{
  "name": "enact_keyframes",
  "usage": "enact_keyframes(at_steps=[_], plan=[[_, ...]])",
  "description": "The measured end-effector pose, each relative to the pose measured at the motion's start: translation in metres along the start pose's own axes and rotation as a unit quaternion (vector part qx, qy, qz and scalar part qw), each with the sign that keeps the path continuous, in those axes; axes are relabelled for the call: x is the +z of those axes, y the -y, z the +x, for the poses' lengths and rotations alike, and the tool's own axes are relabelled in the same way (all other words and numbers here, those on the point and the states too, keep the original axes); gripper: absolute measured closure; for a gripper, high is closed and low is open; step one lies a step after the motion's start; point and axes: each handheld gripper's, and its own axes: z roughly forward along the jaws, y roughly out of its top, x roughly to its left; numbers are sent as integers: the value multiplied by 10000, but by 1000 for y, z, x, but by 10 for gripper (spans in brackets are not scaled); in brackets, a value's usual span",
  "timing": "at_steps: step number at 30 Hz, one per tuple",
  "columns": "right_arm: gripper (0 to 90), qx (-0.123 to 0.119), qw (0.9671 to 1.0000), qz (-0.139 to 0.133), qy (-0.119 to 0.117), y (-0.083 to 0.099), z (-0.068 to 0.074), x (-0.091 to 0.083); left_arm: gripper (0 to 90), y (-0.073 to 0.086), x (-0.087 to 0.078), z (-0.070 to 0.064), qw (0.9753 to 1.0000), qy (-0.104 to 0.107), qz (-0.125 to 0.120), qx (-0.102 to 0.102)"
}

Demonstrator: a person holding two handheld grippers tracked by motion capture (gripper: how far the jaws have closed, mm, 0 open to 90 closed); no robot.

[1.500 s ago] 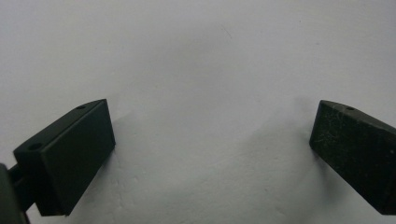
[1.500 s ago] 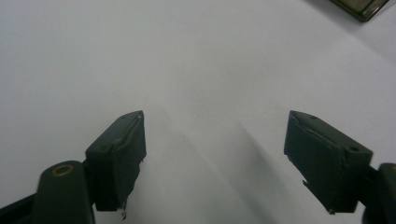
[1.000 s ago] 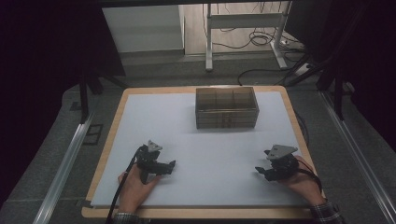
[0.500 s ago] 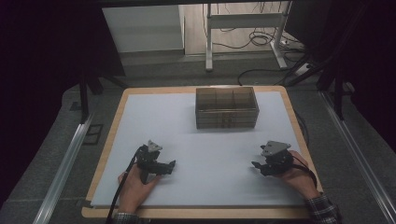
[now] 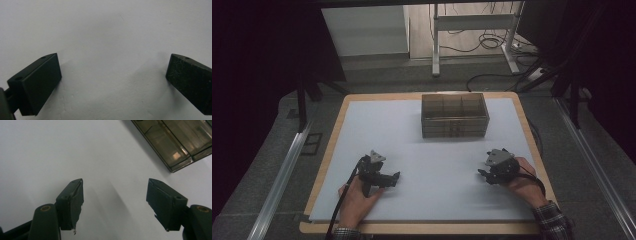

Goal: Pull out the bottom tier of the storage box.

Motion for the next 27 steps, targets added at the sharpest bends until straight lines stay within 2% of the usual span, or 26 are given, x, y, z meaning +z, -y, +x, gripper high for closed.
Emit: enact_keyframes(at_steps=[8, 14, 15, 27], plan=[[330, -221, 9997, 35, 111, -5, 0, 8, 0, 0, 0, 0, 10000, 0, 0, -1], [351, -430, 9987, -7, 287, -9, 2, 14, 0, 0, 0, 0, 10000, 0, 0, 0], [358, -528, 9979, 0, 362, -11, 3, 15, 0, 0, 0, 0, 10000, 0, -1, -1], [442, -961, 9930, -12, 682, -19, 6, 28, 0, 0, 0, 0, 10000, 1, -2, -2]])
